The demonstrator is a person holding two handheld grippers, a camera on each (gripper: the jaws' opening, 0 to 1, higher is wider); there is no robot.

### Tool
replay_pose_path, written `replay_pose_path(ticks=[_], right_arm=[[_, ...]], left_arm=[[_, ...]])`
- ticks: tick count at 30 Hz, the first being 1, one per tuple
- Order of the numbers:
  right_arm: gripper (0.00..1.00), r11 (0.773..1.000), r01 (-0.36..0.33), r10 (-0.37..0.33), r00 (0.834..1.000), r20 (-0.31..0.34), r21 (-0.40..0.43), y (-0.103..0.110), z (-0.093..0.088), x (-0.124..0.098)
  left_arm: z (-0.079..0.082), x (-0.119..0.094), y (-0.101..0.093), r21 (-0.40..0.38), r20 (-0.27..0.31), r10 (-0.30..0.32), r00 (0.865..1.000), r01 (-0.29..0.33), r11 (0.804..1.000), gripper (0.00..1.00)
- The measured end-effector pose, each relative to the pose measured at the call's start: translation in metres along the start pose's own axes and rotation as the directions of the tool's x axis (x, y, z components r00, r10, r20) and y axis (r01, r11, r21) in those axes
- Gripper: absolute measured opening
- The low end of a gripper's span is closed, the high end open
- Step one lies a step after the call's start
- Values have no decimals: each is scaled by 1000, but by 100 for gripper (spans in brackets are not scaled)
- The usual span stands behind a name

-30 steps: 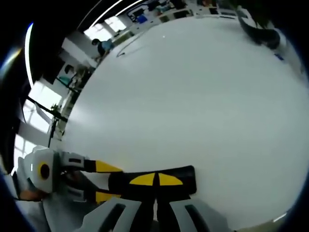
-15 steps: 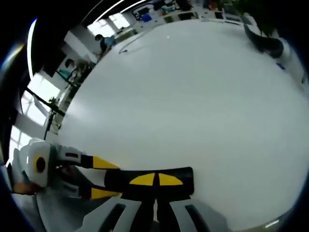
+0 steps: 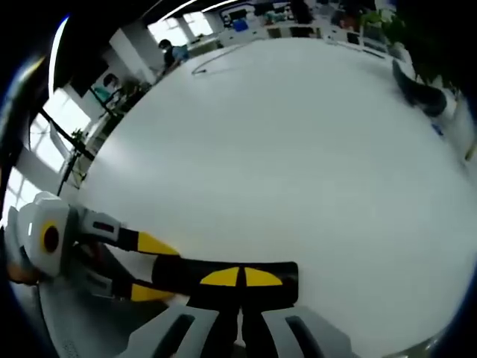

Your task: Press the specified remote control buttons in sequence, fully releasing each button before pressing the next.

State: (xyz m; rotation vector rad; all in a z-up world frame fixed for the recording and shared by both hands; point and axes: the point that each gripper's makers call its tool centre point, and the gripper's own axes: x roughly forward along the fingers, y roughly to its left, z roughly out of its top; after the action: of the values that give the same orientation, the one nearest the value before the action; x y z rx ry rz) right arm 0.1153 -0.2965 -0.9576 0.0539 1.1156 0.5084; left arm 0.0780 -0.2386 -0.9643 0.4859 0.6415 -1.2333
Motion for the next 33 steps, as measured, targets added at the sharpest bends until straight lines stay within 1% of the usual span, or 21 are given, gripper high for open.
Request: replay_pose_path(ticks=[2,8,10,13,15,22,33], right_arm=[[0,1000,4,-4,1000,5,-22,0,0,0],[0,1000,-12,12,1000,-6,20,-1,1,0],[0,1000,-10,10,1000,-14,2,1,0,0],[0,999,12,-13,1000,-19,-48,1,-1,0],[0,998,17,-18,1000,-22,-58,2,-1,0],[0,1000,-2,1,999,-34,-17,1,-3,0],[0,1000,-4,3,1000,-22,-27,0,-3,1]], left_arm=[[0,0,0,2,0,1,1000,-1,1000,25],[-1,0,0,4,-1,-1,1000,1,1000,24],[-1,-1,0,3,-2,-3,1000,3,1000,24],[-1,-1,-1,3,-2,-3,1000,3,1000,24],[-1,-1,-1,3,-2,-4,1000,4,1000,24],[-2,-1,-1,5,-3,-5,1000,5,1000,24],[-2,0,-1,4,-4,-8,1000,8,1000,24]])
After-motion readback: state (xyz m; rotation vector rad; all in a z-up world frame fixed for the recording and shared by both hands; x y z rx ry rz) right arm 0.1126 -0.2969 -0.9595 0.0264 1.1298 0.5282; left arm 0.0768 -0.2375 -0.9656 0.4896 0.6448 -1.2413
